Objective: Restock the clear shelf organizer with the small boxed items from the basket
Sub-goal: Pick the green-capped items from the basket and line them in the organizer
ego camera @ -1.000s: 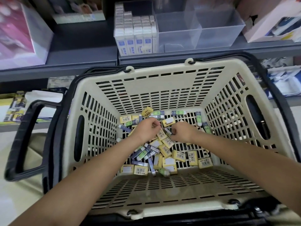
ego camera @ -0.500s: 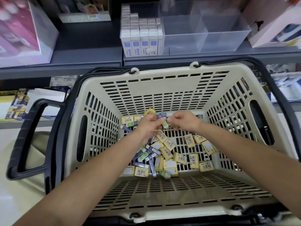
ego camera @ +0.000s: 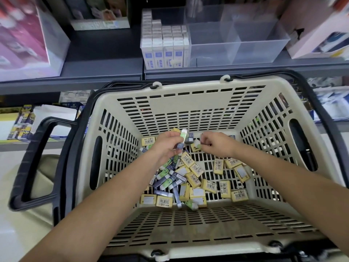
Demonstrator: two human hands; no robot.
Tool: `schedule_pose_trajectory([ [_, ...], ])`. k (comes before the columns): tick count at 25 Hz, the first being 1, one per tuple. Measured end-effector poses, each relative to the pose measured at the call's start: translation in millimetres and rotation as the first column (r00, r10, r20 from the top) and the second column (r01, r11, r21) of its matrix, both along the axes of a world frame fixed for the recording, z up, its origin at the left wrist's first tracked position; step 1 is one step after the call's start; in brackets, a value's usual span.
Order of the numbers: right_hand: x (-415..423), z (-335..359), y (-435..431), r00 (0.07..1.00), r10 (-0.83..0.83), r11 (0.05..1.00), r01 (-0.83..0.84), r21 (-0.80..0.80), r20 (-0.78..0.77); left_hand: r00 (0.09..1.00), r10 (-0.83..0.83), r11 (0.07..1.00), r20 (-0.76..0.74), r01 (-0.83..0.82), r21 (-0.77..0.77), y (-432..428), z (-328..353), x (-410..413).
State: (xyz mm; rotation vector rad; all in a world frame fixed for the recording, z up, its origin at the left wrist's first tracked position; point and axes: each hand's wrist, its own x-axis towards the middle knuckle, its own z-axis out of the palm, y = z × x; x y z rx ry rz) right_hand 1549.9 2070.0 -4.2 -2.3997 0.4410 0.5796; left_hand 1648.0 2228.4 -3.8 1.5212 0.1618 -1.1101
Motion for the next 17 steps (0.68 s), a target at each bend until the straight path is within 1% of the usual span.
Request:
schedule_pose_trajectory([
  [1,3,5,9,0.997,-0.079,0.980,0.075,0.184,0.013,1.000,-0.021,1.000,-0.017,0.021,-0.007,0,0,0],
  [2,5,9,18,0.985,-0.171,0.923,0.160,0.351,0.000,0.998,-0.049,0.999,-0.039,0.048,-0.022,-1,1,-1],
  [3,7,11,26,0.967,-0.254,0.852,0.235,0.468,-0.023,0.995,-0.075,0.996,-0.065,0.072,-0.048,-1,1,-1],
  [4,8,13,31,0.946,-0.322,0.794,0.293,0.533,-0.040,0.991,-0.092,0.993,-0.096,0.084,-0.085,-1,2,-3],
  [6,8,14,35,0.906,-0.422,0.730,0.365,0.577,-0.039,0.980,-0.108,0.984,-0.169,0.081,-0.160,0,3,-4],
  [9,9,15,34,0.887,-0.460,0.737,0.366,0.568,0.025,0.965,-0.121,0.973,-0.232,0.070,-0.219,3,1,-2],
  [11,12,12,34,0.889,-0.456,0.732,0.361,0.577,0.022,0.970,-0.099,0.977,-0.222,0.052,-0.206,7,-1,3],
  [12,14,9,35,0.896,-0.444,0.748,0.362,0.556,0.014,0.978,-0.077,0.985,-0.195,0.044,-0.169,10,-2,6],
  [13,14,6,36,0.912,-0.410,0.797,0.346,0.496,0.021,0.986,-0.051,0.993,-0.158,0.033,-0.117,14,-2,11],
  [14,15,2,38,0.942,-0.333,0.877,0.291,0.383,0.047,0.992,-0.021,0.998,-0.124,0.013,-0.062,18,-3,16],
  [15,15,-3,41,0.974,-0.210,0.953,0.186,0.239,0.078,0.994,0.015,1.000,-0.105,-0.017,-0.017,22,-4,21],
  [16,16,-8,46,0.993,-0.066,0.994,0.057,0.097,0.095,0.993,0.053,0.999,-0.105,-0.053,0.009,26,-4,25],
  [17,18,-13,53,0.994,0.067,0.998,-0.065,-0.022,0.090,0.990,0.086,0.996,-0.114,-0.085,0.021,31,-5,28],
])
